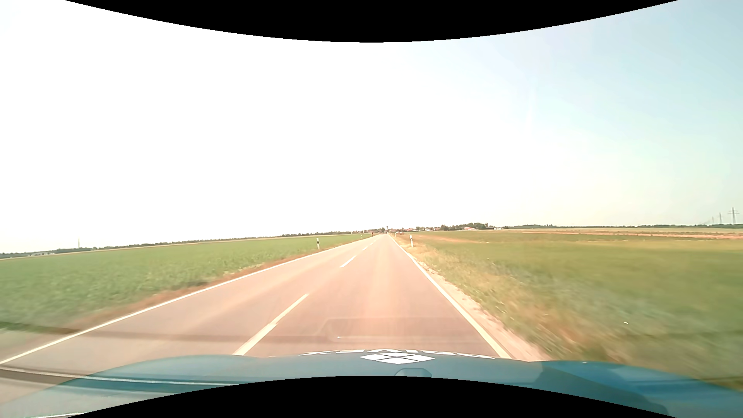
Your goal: Follow the waypoints while adhering to traffic rules and regulations
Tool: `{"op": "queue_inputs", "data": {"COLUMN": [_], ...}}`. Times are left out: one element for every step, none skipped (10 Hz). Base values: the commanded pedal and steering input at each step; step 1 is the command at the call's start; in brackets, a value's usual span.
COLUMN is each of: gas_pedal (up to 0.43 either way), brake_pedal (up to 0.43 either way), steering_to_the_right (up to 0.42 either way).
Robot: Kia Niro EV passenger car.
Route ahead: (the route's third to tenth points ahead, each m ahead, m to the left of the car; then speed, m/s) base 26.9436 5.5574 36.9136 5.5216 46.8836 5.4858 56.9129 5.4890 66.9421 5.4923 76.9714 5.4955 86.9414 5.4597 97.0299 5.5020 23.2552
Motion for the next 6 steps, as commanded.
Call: {"op": "queue_inputs", "data": {"gas_pedal": [0.228,0.228,0.228,0.228,0.228,0.228], "brake_pedal": [0.000,0.000,0.000,0.000,0.000,0.000], "steering_to_the_right": [-0.001,-0.002,-0.002,-0.002,-0.002,-0.003]}}
